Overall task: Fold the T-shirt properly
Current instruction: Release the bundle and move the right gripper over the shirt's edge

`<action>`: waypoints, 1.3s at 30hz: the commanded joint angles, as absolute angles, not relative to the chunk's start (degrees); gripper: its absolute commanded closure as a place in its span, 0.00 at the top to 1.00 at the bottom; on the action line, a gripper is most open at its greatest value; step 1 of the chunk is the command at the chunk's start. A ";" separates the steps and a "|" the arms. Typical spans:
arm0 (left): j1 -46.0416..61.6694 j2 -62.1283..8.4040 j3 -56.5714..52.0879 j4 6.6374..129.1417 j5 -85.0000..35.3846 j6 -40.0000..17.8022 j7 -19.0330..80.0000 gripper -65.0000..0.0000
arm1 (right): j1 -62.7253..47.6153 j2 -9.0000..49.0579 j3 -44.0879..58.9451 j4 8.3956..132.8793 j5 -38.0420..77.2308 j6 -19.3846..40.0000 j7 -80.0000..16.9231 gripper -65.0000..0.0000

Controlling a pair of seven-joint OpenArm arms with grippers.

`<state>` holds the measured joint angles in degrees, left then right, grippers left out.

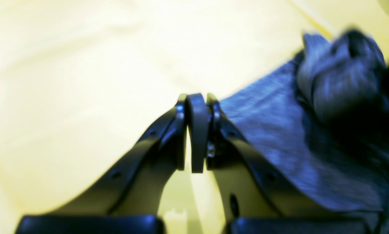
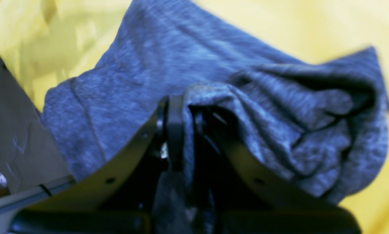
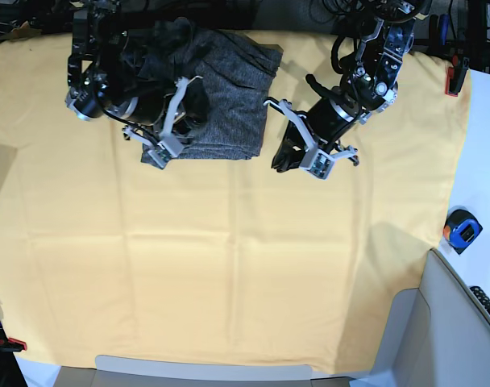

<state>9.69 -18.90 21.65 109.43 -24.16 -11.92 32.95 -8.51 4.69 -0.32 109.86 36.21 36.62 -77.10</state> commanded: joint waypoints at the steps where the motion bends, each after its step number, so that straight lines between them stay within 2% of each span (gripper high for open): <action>1: 10.07 -19.03 20.62 110.55 -24.57 -12.09 31.60 0.00 | -7.16 3.74 -1.89 110.81 35.38 36.88 -75.91 0.00; 9: 11.47 -19.03 18.51 110.55 -24.57 -12.09 31.16 0.00 | -6.11 -0.66 -12.88 110.73 23.08 36.88 -73.54 0.00; 24: 11.47 -18.95 18.51 110.55 -24.57 -12.09 31.08 0.00 | -3.21 -1.63 -14.64 104.04 22.46 36.88 -73.45 0.00; 26: 11.47 -18.95 18.51 110.55 -24.57 -12.09 31.08 0.00 | -3.21 -1.63 -15.87 103.52 22.37 36.88 -73.45 0.06; 32: 11.38 -18.86 18.51 110.55 -24.57 -12.09 31.08 0.00 | -2.33 -1.27 -17.89 103.69 22.46 36.88 -73.45 0.51; 34: 11.38 -18.86 18.51 110.55 -24.57 -12.09 31.08 0.00 | -1.80 -1.27 -17.89 104.04 22.46 36.97 -73.45 0.61; 39: 11.38 -18.86 18.51 110.55 -24.48 -12.09 31.08 0.00 | -0.75 -1.10 -17.45 108.09 22.46 36.97 -73.45 0.64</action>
<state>11.88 -18.74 18.94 109.43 -24.16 -11.97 32.75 -1.26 -0.86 -17.52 107.20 21.67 36.64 -74.35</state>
